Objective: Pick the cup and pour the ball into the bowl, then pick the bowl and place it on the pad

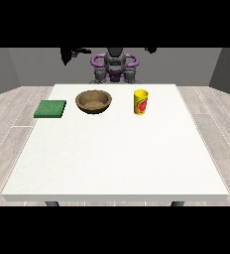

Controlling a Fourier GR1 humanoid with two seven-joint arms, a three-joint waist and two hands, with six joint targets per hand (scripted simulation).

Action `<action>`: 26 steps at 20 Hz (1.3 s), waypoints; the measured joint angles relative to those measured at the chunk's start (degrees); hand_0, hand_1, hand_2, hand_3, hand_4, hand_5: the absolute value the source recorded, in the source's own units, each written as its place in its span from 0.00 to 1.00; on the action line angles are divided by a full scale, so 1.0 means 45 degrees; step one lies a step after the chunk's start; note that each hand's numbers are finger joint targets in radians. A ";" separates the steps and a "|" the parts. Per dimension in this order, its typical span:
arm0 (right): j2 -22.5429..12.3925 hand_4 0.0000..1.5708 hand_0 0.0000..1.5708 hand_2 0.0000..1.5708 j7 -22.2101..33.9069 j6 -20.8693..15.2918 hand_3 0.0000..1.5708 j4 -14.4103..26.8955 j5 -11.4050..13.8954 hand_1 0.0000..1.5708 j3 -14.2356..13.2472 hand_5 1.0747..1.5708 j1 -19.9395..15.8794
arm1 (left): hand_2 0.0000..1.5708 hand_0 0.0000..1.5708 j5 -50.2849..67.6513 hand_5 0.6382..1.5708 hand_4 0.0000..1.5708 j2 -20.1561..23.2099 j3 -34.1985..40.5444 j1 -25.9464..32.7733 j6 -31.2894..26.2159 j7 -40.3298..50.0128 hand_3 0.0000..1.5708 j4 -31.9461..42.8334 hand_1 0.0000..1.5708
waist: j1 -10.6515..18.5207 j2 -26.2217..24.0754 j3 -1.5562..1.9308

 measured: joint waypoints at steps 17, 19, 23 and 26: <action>-0.1077 0.00 0.00 0.00 -0.1992 0.1278 0.00 0.2717 -0.0419 0.00 -0.0960 0.98 -0.3086 | 0.00 0.00 -0.0603 0.67 0.00 0.1236 0.3017 -0.4273 -0.0306 -0.3649 0.00 0.5713 0.00 | -0.1114 0.3494 0.0000; -0.1194 0.00 0.00 0.00 -0.2219 0.1440 0.00 0.3171 -0.0483 0.00 -0.1104 0.98 -0.3267 | 0.00 0.00 -0.0788 0.64 0.00 0.1117 0.3062 -0.4565 -0.0166 -0.4110 0.00 0.6480 0.00 | -0.1161 0.3465 0.0000; -0.1751 0.00 0.00 0.00 -0.2881 0.2204 0.00 0.4078 -0.0942 0.00 -0.1699 0.99 -0.3424 | 0.00 0.00 -0.1048 0.64 0.00 0.0924 0.3216 -0.4800 0.0136 -0.5206 0.00 0.7628 0.00 | -0.1298 0.3682 0.0003; -0.1876 0.00 0.00 0.00 -0.3169 0.2389 0.00 0.4347 -0.1034 0.00 -0.1818 0.98 -0.3684 | 0.00 0.00 -0.1038 0.69 0.00 0.0849 0.3596 -0.5385 0.0409 -0.6036 0.00 0.8721 0.00 | -0.1538 0.4055 0.0003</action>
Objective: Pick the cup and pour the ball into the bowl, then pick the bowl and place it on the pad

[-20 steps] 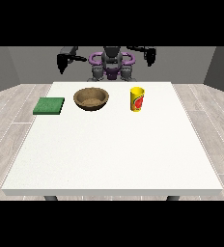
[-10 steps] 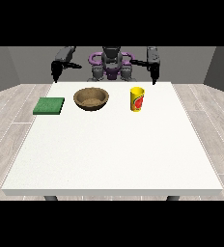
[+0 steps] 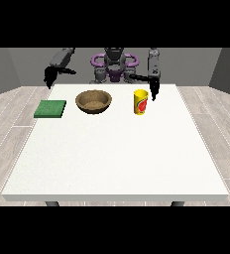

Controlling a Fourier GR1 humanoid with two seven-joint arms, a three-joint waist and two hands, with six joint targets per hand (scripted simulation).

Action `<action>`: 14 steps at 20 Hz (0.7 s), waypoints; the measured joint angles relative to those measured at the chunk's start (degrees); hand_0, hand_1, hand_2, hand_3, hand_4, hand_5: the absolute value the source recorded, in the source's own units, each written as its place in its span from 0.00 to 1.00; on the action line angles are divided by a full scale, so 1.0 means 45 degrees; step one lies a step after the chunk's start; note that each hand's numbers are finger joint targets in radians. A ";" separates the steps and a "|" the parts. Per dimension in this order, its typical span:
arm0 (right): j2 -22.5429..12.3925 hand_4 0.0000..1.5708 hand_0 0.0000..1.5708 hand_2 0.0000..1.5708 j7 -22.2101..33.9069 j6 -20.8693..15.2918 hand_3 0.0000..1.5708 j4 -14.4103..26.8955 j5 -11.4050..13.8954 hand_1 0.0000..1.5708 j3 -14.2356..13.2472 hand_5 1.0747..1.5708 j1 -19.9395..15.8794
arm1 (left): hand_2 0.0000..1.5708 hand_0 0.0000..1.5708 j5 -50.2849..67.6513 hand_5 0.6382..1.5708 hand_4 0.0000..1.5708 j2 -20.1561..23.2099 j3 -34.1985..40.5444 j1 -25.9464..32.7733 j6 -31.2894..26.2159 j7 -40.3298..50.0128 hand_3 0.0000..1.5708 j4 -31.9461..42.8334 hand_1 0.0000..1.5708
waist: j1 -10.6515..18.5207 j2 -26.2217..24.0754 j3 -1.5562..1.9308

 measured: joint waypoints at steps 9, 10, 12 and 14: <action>-0.0567 0.00 0.00 0.00 -0.0748 0.0620 0.00 0.0852 -0.0273 0.00 -0.0456 0.98 -0.0534 | 0.00 0.00 0.0056 0.62 0.00 0.0020 0.0726 -0.1090 0.0158 -0.2532 0.00 0.3121 0.00 | -0.0272 0.0738 -0.0008; -0.0515 0.00 0.00 0.00 -0.0833 0.0613 0.00 0.0932 -0.0221 0.00 -0.0416 0.98 -0.0471 | 0.00 0.00 0.0026 0.64 0.00 -0.0051 0.0759 -0.1086 0.0261 -0.2822 0.00 0.3426 0.00 | -0.0277 0.0730 -0.0006; -0.0597 0.00 0.00 0.00 -0.0920 0.0703 0.00 0.1176 -0.0299 0.00 -0.0529 0.98 -0.0485 | 1.00 0.79 0.0245 0.86 0.30 0.0092 0.0972 -0.1316 -0.0013 -0.3029 1.00 0.3937 0.79 | -0.0270 0.0750 -0.0005; -0.0739 0.00 0.00 0.00 -0.0897 0.0904 0.00 0.1172 -0.0436 0.00 -0.0583 0.98 -0.0667 | 1.00 0.82 -0.0345 0.94 0.51 0.0455 0.0966 -0.1400 0.0871 -0.3239 1.00 0.4171 0.82 | -0.0487 0.0978 -0.0001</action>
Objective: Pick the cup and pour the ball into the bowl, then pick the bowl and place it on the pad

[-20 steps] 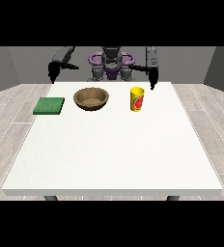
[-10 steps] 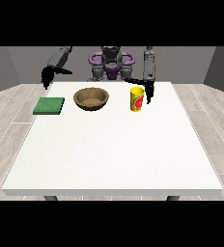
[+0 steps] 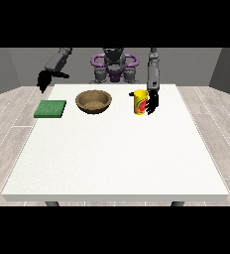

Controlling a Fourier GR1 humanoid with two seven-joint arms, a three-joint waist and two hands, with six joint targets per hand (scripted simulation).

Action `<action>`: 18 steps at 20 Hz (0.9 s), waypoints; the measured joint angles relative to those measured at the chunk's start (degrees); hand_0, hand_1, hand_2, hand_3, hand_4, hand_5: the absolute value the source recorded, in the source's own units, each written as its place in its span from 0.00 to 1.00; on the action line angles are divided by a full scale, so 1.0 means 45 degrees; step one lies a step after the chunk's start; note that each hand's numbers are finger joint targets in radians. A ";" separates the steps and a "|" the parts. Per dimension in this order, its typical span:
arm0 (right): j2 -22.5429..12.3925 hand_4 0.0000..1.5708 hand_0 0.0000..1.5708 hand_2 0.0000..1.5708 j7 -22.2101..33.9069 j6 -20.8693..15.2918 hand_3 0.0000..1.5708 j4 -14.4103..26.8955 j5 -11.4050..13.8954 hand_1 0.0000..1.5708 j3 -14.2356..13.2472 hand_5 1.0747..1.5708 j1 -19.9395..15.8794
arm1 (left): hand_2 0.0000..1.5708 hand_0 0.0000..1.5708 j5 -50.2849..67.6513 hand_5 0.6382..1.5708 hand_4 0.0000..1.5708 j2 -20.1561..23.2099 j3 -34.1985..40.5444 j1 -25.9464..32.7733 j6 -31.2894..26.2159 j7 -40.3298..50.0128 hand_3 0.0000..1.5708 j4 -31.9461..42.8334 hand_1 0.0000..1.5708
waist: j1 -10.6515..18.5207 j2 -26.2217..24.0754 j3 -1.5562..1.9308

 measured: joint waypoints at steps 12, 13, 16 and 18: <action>-0.1533 0.00 0.00 0.00 0.0080 0.1285 0.00 0.0960 -0.0718 0.00 -0.0864 0.97 -0.0659 | 1.00 0.85 -0.2277 0.96 0.62 0.0173 -0.0318 -0.1180 0.4381 0.0125 1.00 0.1080 0.85 | -0.0709 0.0113 0.0045; -0.1534 0.00 0.00 0.00 0.0118 0.1285 0.00 0.1257 -0.0675 0.00 -0.0882 0.97 -0.0523 | 1.00 0.86 -0.2584 0.96 0.63 0.0153 -0.0582 -0.1111 0.4518 0.0527 1.00 0.1100 0.86 | -0.0590 -0.0331 0.0036; -0.1784 0.00 0.00 0.05 0.0258 0.1233 0.00 0.2334 -0.0576 0.00 -0.1113 0.98 -0.0379 | 1.00 0.88 -0.3665 0.96 0.65 0.0072 -0.1567 -0.1158 0.4819 0.1934 1.00 0.0903 0.88 | 0.0021 -0.1558 0.0036; -0.1875 0.00 0.00 0.07 0.0221 0.1328 0.00 0.2930 -0.0535 0.00 -0.1231 0.98 -0.0008 | 1.00 0.87 -0.4324 0.99 0.67 0.0100 -0.2144 -0.1142 0.4833 0.2896 1.00 0.0824 0.87 | 0.0322 -0.2400 0.0035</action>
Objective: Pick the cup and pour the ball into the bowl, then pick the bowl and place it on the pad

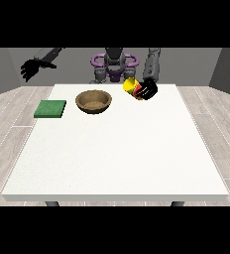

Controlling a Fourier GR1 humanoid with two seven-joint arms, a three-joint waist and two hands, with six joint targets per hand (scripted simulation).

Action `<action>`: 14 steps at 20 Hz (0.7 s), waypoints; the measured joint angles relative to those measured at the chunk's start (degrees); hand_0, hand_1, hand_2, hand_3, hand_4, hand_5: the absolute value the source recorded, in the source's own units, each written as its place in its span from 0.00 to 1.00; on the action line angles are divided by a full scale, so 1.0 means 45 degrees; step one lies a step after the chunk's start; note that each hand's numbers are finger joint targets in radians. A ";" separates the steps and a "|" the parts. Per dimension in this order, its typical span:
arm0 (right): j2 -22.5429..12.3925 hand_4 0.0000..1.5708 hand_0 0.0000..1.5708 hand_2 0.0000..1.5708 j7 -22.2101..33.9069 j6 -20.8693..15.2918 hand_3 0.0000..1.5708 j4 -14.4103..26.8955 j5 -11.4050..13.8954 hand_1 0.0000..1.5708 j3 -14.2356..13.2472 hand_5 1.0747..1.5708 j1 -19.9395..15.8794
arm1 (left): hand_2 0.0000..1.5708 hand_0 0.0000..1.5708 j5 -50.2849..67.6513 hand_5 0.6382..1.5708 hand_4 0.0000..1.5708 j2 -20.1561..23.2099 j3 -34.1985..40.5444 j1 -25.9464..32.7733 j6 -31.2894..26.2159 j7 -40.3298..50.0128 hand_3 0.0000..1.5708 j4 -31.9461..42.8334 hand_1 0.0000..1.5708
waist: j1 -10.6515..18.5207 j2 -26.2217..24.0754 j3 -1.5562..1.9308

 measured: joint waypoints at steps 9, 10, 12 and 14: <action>-0.0110 0.00 0.00 0.03 -0.0714 -0.0271 0.00 0.2180 0.0490 0.00 -0.0282 0.97 0.0715 | 1.00 0.86 -0.4102 1.00 0.67 -0.0801 -0.3010 -0.0997 0.0461 0.4703 1.00 -0.0110 0.86 | 0.1463 -0.1879 -0.0002; -0.0242 0.00 0.00 0.12 -0.0870 -0.0255 0.00 0.2442 0.0490 0.00 -0.0398 0.97 0.0736 | 1.00 0.86 -0.4524 1.00 0.67 -0.0990 -0.3330 -0.1024 0.0463 0.5071 1.00 -0.0213 0.86 | 0.1687 -0.1933 -0.0002; -0.0486 0.00 0.00 0.00 -0.1244 -0.0124 0.00 0.2981 0.0474 0.00 -0.0594 0.97 0.0767 | 1.00 0.86 -0.5114 1.00 0.67 -0.1131 -0.3687 -0.1021 0.0236 0.5627 1.00 -0.0592 0.86 | 0.1990 -0.1899 -0.0007; -0.0698 0.00 0.00 0.00 -0.1519 0.0116 0.00 0.3338 0.0451 0.00 -0.0689 0.96 0.0789 | 1.00 0.84 -0.5683 1.00 0.65 -0.1253 -0.3894 -0.1071 0.0099 0.6207 1.00 -0.0911 0.84 | 0.2025 -0.1857 -0.0015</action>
